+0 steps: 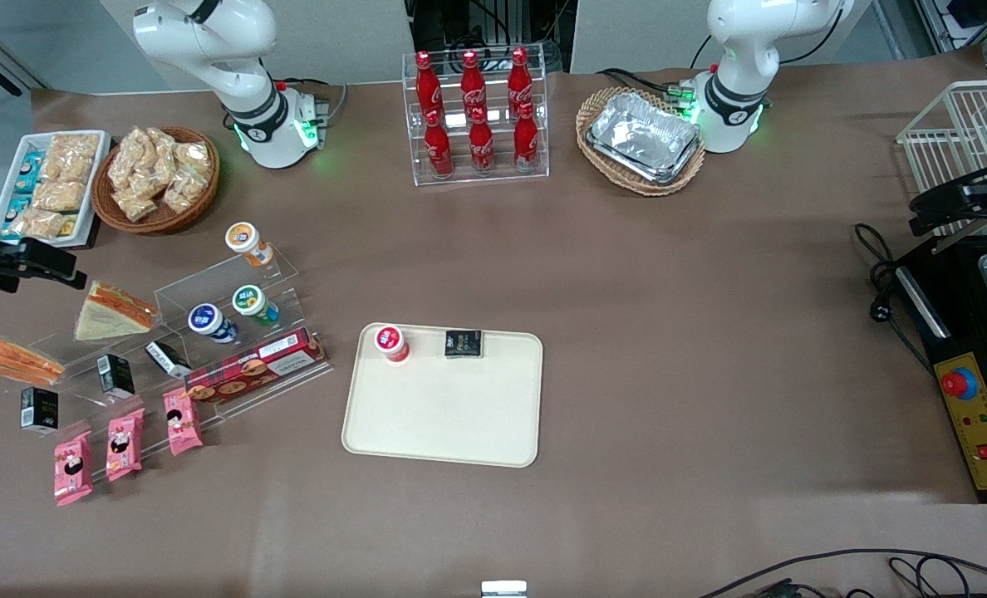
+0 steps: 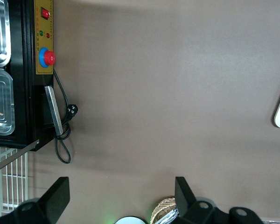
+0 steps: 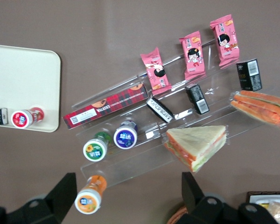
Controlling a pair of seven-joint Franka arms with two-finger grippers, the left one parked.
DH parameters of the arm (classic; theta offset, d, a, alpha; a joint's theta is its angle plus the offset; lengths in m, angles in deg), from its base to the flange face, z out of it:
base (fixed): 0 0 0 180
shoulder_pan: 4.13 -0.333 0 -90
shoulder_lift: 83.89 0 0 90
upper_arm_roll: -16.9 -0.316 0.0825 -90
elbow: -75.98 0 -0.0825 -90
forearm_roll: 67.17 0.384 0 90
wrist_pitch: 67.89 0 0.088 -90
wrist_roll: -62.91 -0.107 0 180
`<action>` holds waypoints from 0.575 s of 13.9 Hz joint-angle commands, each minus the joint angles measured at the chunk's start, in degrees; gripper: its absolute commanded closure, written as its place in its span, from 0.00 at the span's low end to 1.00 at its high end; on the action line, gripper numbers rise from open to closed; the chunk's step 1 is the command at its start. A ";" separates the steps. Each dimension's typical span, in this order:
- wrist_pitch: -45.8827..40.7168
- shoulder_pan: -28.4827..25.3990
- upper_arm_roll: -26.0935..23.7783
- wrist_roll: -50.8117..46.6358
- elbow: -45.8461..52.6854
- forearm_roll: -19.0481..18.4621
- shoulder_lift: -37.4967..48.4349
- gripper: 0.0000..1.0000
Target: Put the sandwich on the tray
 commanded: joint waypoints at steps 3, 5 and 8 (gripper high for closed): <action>0.19 0.54 6.56 22.83 1.15 1.02 -1.22 0.00; 1.15 0.54 8.85 29.89 1.15 1.11 -1.66 0.00; 2.91 0.63 12.18 39.90 1.06 1.20 -2.71 0.00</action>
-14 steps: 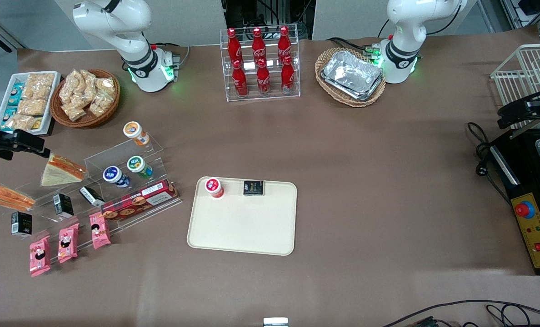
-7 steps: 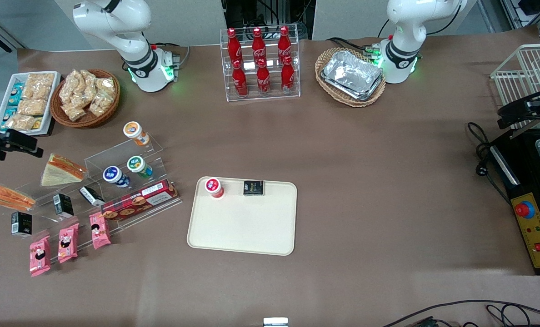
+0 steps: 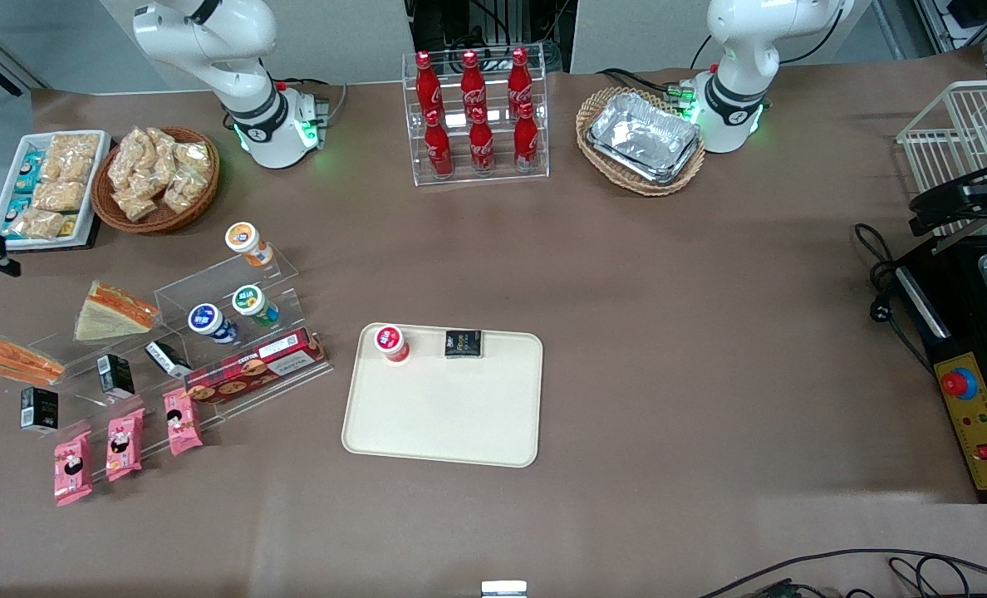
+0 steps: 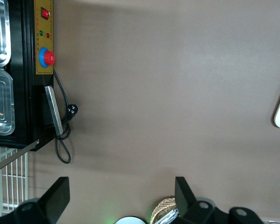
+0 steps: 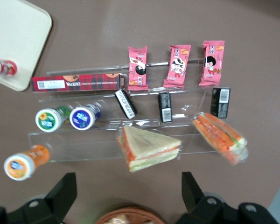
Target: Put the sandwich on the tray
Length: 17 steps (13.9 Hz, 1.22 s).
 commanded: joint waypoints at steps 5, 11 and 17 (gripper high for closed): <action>5.58 0.26 8.36 24.70 1.11 2.53 -5.42 0.00; 11.64 2.37 9.96 40.54 0.76 4.38 -10.16 0.00; 17.44 5.09 9.96 48.53 0.41 7.10 -15.08 0.00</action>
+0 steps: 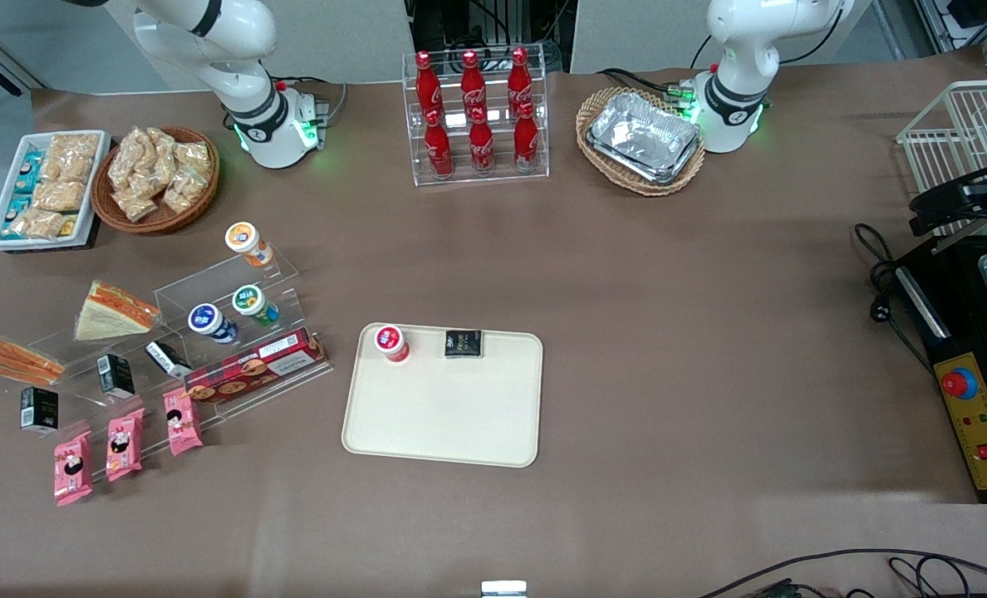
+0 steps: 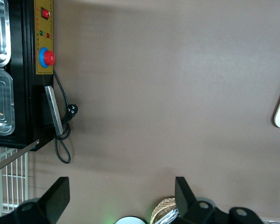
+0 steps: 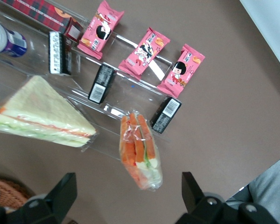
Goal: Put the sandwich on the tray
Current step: 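Lower the right gripper onto the wrapped carrot sandwich and grasp it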
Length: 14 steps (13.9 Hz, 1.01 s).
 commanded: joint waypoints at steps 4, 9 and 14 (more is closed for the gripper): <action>3.97 2.58 0.17 9.71 -0.35 3.83 -5.58 0.00; 8.01 3.10 0.17 16.91 -1.14 8.13 -9.18 0.00; 10.04 3.63 0.17 19.30 -1.23 9.81 -11.38 0.00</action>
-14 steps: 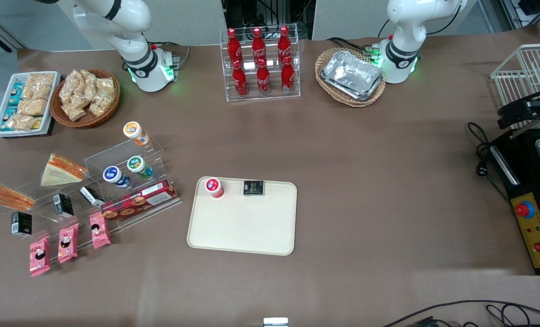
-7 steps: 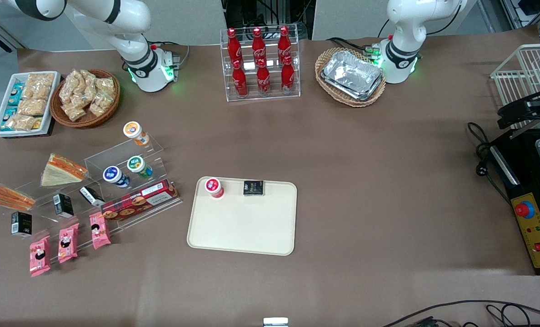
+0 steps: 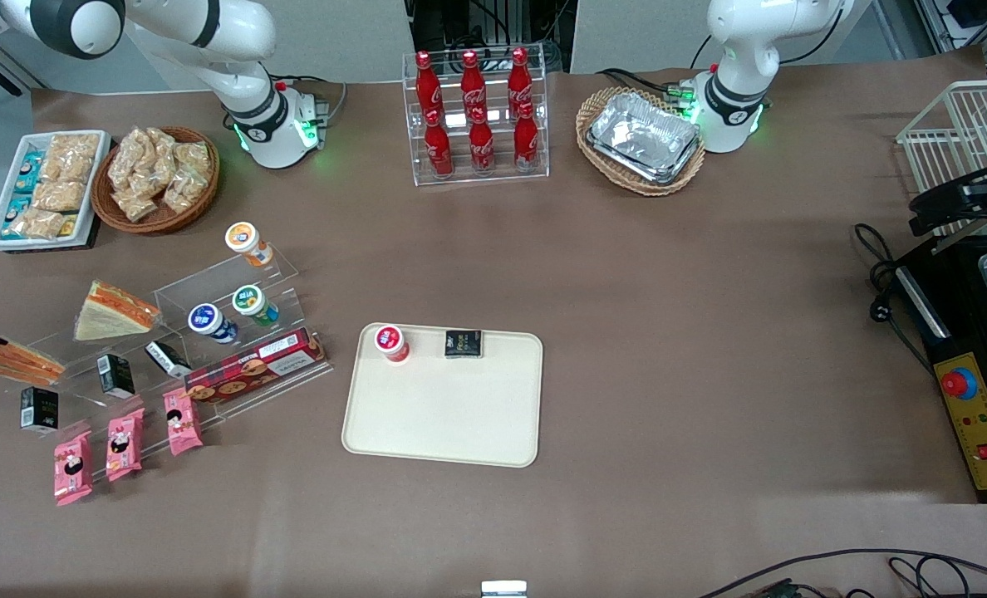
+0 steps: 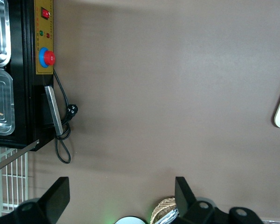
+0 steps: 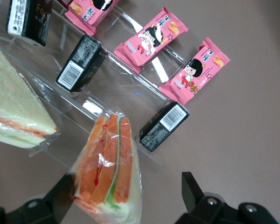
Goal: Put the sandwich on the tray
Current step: 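Lower the right gripper onto the wrapped carrot sandwich and grasp it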
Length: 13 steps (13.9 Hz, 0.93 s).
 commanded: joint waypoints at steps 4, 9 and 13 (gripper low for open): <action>3.68 0.41 0.16 2.39 -1.31 1.88 -1.70 0.00; 4.04 0.41 0.16 1.61 -1.31 3.37 -2.59 0.53; 3.34 0.50 0.25 0.47 -0.87 3.28 -2.41 0.91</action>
